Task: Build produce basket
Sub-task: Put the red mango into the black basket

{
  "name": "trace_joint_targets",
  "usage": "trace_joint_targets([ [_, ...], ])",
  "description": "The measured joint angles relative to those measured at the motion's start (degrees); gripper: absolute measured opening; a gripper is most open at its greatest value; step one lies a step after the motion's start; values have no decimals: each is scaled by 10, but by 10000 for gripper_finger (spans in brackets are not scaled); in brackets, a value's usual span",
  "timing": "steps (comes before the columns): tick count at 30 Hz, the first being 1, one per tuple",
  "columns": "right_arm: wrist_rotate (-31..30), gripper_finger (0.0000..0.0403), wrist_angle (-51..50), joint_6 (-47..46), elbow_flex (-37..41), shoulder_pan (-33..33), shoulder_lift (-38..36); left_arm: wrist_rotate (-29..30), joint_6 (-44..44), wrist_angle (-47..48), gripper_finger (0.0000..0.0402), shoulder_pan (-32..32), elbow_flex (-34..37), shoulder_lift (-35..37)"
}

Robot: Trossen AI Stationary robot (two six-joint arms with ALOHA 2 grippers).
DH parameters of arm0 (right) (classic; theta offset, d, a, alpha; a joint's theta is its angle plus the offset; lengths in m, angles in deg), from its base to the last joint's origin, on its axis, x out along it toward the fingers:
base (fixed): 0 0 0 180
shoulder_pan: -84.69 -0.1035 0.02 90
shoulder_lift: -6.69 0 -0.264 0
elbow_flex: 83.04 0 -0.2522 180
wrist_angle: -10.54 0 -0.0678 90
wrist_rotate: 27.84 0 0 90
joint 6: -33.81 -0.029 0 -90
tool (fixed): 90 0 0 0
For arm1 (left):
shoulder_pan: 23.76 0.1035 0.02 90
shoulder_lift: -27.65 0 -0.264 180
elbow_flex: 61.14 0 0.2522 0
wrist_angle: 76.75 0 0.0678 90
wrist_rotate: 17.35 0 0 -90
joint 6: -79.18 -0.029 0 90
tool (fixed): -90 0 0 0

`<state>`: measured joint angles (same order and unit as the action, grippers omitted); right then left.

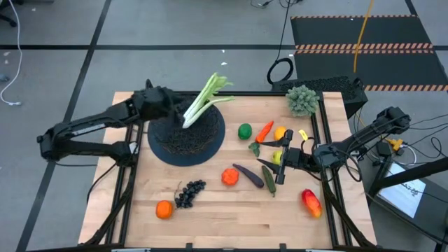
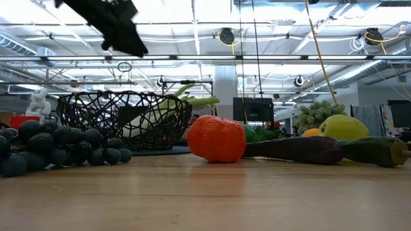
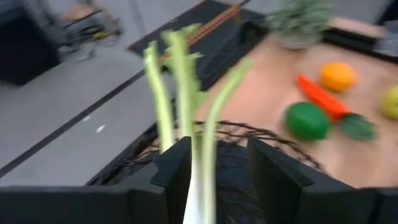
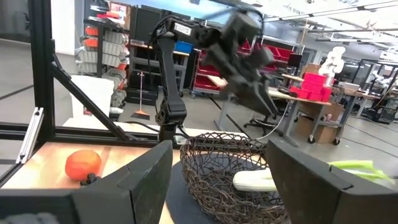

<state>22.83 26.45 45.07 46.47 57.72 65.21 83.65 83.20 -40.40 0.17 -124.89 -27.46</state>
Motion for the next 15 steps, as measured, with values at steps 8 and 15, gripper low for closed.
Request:
trace_joint_targets([
  [8, -14, 254, -5, -25, 0, 4, 0, -31, -5, 85, 123, -74, 0, 106],
  [15, -117, 254, -112, -176, 0, 19, 3, -32, -10, 100, 95, -193, 6, 138],
])
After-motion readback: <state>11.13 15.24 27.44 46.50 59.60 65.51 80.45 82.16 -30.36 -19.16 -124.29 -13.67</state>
